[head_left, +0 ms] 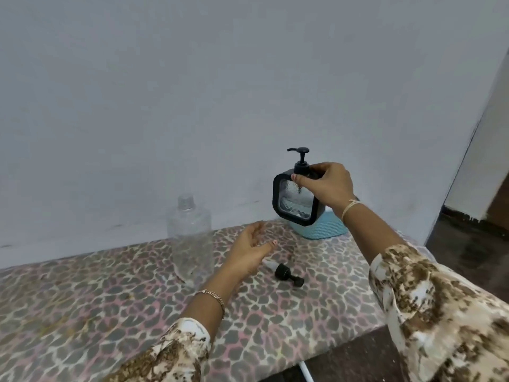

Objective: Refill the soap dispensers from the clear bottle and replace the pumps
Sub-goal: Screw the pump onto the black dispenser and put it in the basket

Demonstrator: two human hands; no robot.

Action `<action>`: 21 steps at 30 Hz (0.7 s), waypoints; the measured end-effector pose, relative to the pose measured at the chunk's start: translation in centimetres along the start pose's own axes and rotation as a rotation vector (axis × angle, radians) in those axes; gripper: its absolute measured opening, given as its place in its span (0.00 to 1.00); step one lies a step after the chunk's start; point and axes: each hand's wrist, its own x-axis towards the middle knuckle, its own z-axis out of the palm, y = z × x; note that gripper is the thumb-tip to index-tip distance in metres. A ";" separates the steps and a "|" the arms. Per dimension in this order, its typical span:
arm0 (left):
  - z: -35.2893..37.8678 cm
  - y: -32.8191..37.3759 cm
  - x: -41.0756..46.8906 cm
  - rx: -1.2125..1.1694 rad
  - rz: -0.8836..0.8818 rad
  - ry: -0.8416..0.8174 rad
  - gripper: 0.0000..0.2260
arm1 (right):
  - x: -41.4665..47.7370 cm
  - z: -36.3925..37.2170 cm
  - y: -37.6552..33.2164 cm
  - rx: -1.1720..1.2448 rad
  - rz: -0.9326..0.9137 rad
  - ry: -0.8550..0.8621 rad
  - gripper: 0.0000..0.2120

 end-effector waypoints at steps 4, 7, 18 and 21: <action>0.5 -0.9 3.4 0.092 -0.032 -0.001 0.28 | 2.9 0.3 1.5 -0.054 0.039 0.121 0.21; 1.0 -1.9 5.2 0.174 -0.047 -0.017 0.28 | 4.4 1.1 2.9 -0.100 0.050 0.177 0.19; 2.8 -4.3 9.3 0.436 -0.003 0.064 0.26 | 5.8 4.5 6.9 -0.179 0.089 0.282 0.17; 3.0 -4.5 9.7 0.471 0.004 0.062 0.25 | 5.7 5.2 7.7 -0.198 0.119 0.287 0.20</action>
